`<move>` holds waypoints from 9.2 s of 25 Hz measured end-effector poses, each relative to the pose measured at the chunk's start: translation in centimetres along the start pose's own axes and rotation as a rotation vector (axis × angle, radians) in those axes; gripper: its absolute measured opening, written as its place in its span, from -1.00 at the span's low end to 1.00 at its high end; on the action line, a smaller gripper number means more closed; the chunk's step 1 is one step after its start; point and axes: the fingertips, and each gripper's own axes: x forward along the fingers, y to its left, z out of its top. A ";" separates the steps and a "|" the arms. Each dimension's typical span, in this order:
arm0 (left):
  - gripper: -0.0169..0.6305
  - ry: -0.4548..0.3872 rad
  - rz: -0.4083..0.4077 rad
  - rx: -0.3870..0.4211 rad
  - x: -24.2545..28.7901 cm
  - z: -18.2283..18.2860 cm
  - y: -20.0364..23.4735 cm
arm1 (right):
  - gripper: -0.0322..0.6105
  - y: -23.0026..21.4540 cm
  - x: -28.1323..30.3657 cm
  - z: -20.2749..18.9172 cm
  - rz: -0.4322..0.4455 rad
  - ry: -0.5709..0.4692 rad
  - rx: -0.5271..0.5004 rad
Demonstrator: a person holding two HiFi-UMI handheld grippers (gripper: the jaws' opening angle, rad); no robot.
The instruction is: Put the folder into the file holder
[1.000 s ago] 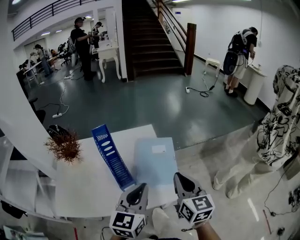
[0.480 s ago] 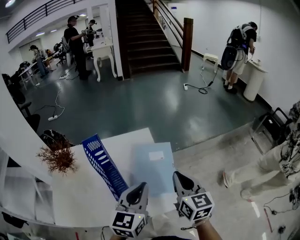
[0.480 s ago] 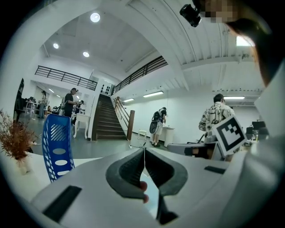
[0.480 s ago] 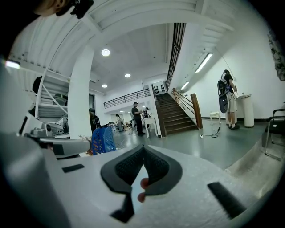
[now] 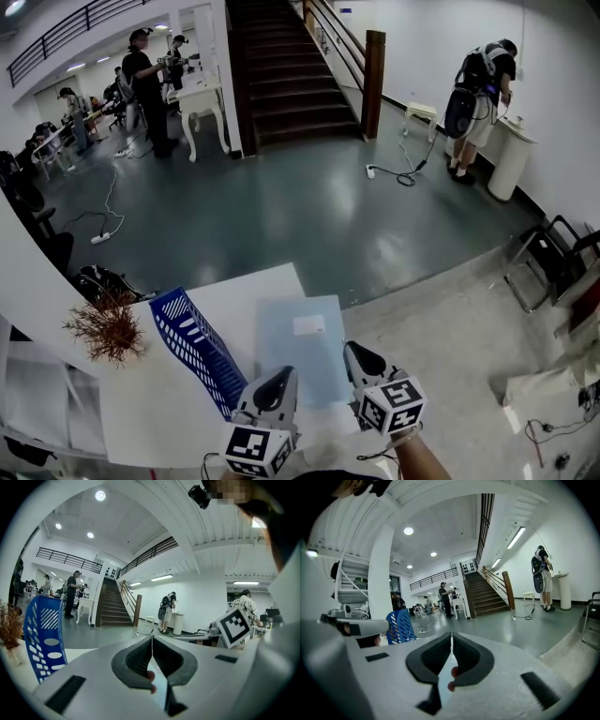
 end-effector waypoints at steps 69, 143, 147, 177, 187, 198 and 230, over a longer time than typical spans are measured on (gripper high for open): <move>-0.92 0.182 0.039 -0.045 12.9 -4.2 7.3 | 0.05 -12.0 18.7 -17.8 0.295 0.388 0.575; -0.92 0.098 0.072 -0.046 4.7 -1.1 4.3 | -0.49 -10.6 10.0 -8.0 0.430 0.139 1.043; -0.92 0.090 0.068 -0.044 3.5 -0.8 3.9 | -0.49 -10.5 8.5 -7.2 0.413 0.097 1.030; -0.92 0.049 0.000 -0.005 -6.6 -0.3 2.0 | -0.50 -7.3 -3.3 -3.2 0.239 -0.169 0.947; -0.92 0.032 -0.001 0.001 -10.1 -0.4 2.6 | -0.50 -5.0 -6.3 -0.8 0.231 -0.268 0.906; -0.92 0.017 -0.002 0.010 -14.2 -0.6 3.0 | -0.50 -1.2 -9.0 1.1 0.221 -0.340 0.852; -0.92 -0.015 0.037 0.017 -22.8 -1.0 4.8 | -0.50 12.4 -11.6 8.2 0.144 -0.497 0.466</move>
